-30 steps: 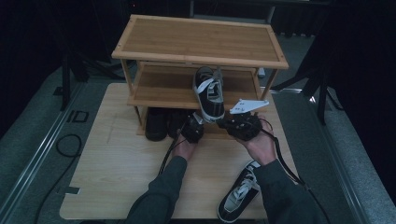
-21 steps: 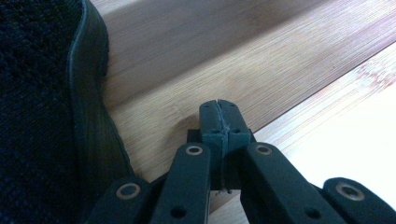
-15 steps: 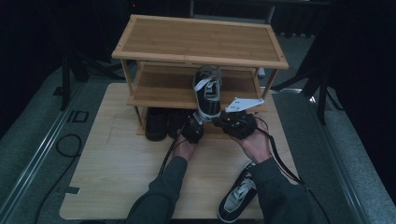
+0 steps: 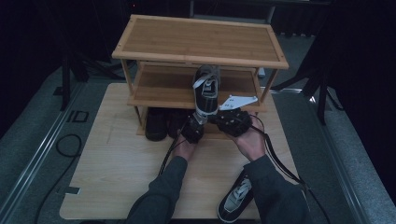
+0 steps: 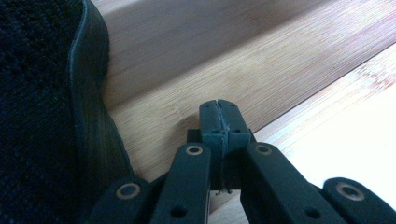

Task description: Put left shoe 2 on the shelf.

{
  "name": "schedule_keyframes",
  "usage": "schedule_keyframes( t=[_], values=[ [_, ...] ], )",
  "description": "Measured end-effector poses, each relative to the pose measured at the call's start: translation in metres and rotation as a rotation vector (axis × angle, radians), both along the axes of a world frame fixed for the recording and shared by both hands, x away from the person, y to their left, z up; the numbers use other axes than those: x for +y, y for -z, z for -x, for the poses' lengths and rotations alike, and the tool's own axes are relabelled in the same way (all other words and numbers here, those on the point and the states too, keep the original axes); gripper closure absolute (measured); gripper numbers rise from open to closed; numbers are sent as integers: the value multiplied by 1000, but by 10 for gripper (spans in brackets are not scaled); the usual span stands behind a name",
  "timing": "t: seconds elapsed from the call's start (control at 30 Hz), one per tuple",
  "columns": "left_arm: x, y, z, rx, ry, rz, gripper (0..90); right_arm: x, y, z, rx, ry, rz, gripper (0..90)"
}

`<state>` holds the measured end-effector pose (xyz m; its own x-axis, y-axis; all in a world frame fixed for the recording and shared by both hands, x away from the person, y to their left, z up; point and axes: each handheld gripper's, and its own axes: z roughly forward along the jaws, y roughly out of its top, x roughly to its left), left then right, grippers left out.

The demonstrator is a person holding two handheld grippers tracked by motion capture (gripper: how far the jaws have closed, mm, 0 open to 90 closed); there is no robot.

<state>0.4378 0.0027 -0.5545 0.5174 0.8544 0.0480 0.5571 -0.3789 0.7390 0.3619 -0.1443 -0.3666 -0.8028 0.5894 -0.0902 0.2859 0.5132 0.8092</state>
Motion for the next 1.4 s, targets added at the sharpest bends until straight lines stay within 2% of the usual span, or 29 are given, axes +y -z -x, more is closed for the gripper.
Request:
schedule_keyframes(
  t=[0.17,0.4,0.83,0.97,1.07,1.17,1.2,1.4],
  values=[
    [0,0,0,0,-2,-3,900,-2,-1,-3,-5,16,4,900],
    [0,0,0,3,-1,0,900,2,3,-7,2,10,0,900],
    [0,0,0,2,0,-3,900,-2,4,-9,-26,38,1,900],
    [0,0,0,2,-2,-2,900,0,6,-12,-30,52,12,900],
    [0,0,0,0,-3,-2,900,1,8,-15,-19,53,-7,900],
    [0,0,0,0,-3,-3,900,3,8,-16,-20,52,-7,900],
    [0,0,0,0,-3,-1,900,6,8,-17,-32,62,7,900],
    [0,0,0,-2,-3,0,900,7,9,-20,-36,64,-6,900]
  ],
)
